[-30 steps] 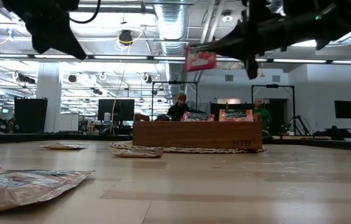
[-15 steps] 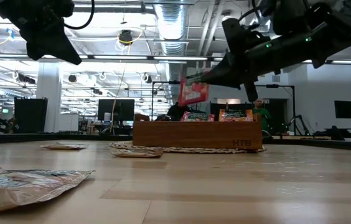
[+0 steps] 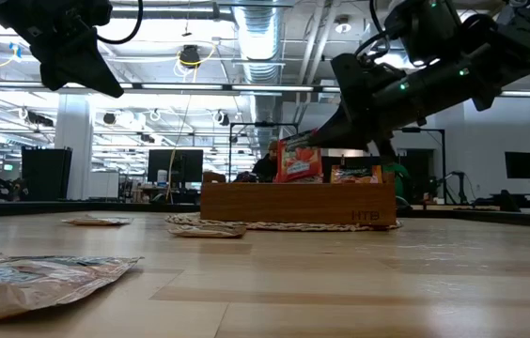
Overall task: Pick & Place Tea
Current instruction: Put the red tea bag into the middle section of the wooden organizer
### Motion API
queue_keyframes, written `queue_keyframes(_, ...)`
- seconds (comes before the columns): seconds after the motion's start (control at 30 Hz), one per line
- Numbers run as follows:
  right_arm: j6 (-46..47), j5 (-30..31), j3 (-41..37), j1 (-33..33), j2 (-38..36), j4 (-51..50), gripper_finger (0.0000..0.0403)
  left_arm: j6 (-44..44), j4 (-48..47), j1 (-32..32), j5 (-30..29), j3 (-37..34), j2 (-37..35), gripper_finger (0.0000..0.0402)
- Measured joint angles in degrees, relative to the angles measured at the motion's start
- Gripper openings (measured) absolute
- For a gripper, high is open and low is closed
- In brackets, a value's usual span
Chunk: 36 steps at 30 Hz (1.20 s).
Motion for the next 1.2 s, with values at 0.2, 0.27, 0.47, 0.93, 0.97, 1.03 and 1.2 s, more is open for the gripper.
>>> queue_keyframes(0.2,0.01,-0.49,0.00,0.26,0.00,-1.64,0.0000,0.00,0.04,0.00,0.01,0.00,0.02,0.0001)
queue_keyframes(0.27,0.03,-0.74,0.05,0.43,1.00,-1.35,0.0000,0.04,0.17,0.00,0.02,0.00,0.02,0.0001)
queue_keyframes(0.47,0.74,-1.24,1.18,0.90,4.68,-0.31,0.0000,0.97,1.54,0.02,0.28,0.00,0.04,0.0001)
queue_keyframes(0.93,-1.08,-0.82,2.73,1.25,5.07,-3.27,0.0000,1.29,1.75,0.02,1.16,0.00,0.04,0.0001)
queue_keyframes(0.97,-1.08,-0.82,2.73,1.25,5.07,-3.38,0.0000,1.29,1.75,0.02,1.16,0.00,0.04,0.0001)
queue_keyframes(1.03,-1.07,-0.86,2.73,1.24,5.05,-3.61,0.0000,1.27,1.75,0.02,1.16,0.00,0.04,0.0001)
queue_keyframes(1.2,-0.78,-1.00,2.73,1.11,5.05,-3.94,0.0001,1.49,1.75,0.02,1.16,0.00,0.04,0.0001)
